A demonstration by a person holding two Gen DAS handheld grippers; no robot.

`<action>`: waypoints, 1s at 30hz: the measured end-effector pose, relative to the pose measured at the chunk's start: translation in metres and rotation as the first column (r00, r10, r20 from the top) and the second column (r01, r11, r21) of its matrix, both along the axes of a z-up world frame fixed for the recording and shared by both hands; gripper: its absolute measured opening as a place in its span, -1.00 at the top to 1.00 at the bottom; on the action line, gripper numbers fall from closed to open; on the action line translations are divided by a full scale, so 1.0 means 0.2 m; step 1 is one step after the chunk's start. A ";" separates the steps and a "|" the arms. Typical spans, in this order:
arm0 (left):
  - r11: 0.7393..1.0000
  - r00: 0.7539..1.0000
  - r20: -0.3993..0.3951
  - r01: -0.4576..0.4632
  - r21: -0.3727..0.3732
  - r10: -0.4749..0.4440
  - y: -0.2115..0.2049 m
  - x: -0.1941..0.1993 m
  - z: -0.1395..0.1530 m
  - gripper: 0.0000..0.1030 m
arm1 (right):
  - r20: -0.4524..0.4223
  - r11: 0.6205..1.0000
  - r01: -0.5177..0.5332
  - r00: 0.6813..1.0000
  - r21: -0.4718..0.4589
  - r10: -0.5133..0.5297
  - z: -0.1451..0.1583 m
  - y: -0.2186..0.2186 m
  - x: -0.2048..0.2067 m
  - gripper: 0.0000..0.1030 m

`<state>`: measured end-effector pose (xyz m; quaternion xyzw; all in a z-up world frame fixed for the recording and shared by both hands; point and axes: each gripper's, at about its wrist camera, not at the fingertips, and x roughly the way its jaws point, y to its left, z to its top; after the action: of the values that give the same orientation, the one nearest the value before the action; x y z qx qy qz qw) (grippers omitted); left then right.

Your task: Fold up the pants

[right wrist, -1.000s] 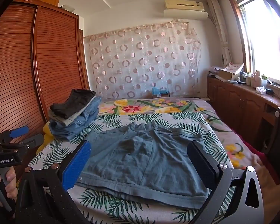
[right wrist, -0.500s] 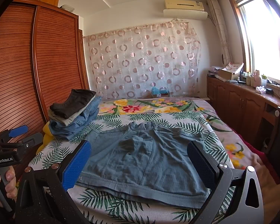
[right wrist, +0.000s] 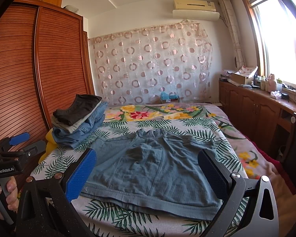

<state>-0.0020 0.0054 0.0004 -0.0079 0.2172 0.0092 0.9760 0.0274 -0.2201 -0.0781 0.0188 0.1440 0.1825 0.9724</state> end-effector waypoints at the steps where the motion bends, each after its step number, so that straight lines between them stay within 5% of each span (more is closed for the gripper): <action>1: 1.000 1.000 0.001 0.001 0.000 -0.001 0.00 0.00 0.00 -0.99 | -0.001 1.000 0.000 1.000 0.000 0.000 0.00 0.00 0.00 -0.98; 30: 1.000 1.000 0.004 0.001 0.004 -0.001 -0.01 -0.01 0.00 -0.99 | 0.000 1.000 -0.002 1.000 0.002 0.002 0.00 0.01 0.00 -0.98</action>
<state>-0.0038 0.0035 -0.0004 -0.0057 0.2155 0.0092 0.9765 0.0275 -0.2190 -0.0781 0.0196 0.1441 0.1834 0.9722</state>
